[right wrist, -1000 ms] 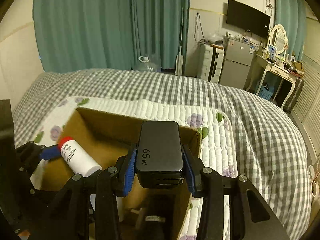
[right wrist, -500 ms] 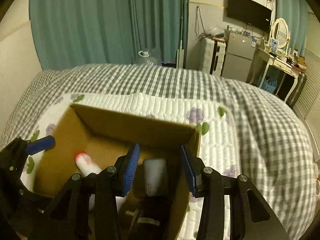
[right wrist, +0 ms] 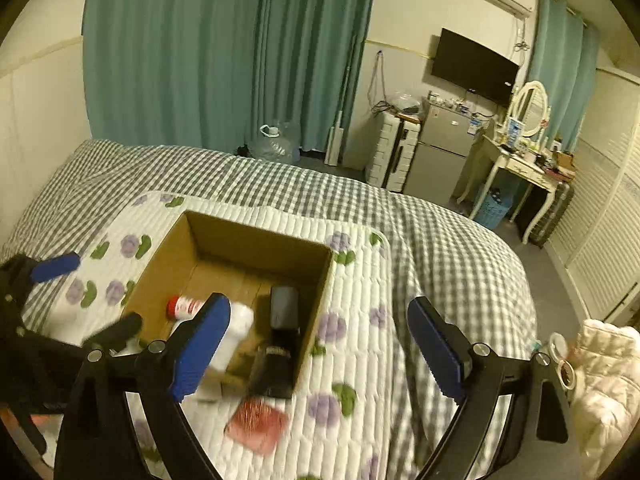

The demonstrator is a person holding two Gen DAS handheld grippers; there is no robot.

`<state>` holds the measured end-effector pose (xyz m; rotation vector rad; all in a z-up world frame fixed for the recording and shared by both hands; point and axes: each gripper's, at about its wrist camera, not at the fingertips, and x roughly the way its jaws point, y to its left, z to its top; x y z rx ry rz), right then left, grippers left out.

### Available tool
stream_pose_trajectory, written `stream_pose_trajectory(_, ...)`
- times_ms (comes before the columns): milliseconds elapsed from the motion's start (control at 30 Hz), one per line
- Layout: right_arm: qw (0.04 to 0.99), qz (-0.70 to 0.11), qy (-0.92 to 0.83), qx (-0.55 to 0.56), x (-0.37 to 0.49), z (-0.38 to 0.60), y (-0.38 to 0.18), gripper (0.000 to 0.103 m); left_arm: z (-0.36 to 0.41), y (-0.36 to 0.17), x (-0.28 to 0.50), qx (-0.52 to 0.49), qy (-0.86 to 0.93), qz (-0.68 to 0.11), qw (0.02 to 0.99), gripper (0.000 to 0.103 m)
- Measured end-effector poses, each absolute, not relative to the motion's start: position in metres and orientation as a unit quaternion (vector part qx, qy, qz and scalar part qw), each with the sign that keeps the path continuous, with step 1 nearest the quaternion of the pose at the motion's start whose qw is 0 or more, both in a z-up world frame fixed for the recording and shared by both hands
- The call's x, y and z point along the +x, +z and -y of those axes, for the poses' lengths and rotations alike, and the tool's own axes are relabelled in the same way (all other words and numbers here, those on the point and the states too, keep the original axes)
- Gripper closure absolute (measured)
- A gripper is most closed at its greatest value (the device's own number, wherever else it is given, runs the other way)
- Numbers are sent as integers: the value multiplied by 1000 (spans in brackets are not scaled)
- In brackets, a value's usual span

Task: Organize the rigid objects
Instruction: 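Lower the bottle and black charger into the box and open both tools, then grasp the pink rose card with the right tool while the left tool grasps the white square pad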

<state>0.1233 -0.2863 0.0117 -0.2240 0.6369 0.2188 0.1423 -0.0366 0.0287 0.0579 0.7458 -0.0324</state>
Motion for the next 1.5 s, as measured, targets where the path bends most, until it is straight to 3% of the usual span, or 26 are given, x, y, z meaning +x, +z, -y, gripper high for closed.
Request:
stream_pose_trajectory(367,929,-341,94,-109,66,282,-32,12,15,-10,96,36,-6,-373,927,0)
stream_pose_trajectory(700,903,-417,83,-58,108,273,-135,12,-4,-94,115,13,11,-422,906,0)
stream_pose_trajectory(933,868,-486,88,-52,128,264,-202,16,-12,-111,123,-7,11,-441,897,0)
stream_pose_trajectory(1133,865,-491,75,-75,129,248,-228,16,-5,-112,118,6,6,-443,897,0)
stream_pose_trajectory(1200,866,-485,72,-95,126,242,-232,26,-3,-109,119,-6,-2,-447,894,0)
stream_pose_trajectory(1267,869,-478,74,-103,122,239,-230,27,1,-106,118,-9,-7,-450,893,0)
stream_pose_trajectory(1500,887,-455,68,-41,112,266,-205,30,27,-94,133,-29,-2,-463,886,0)
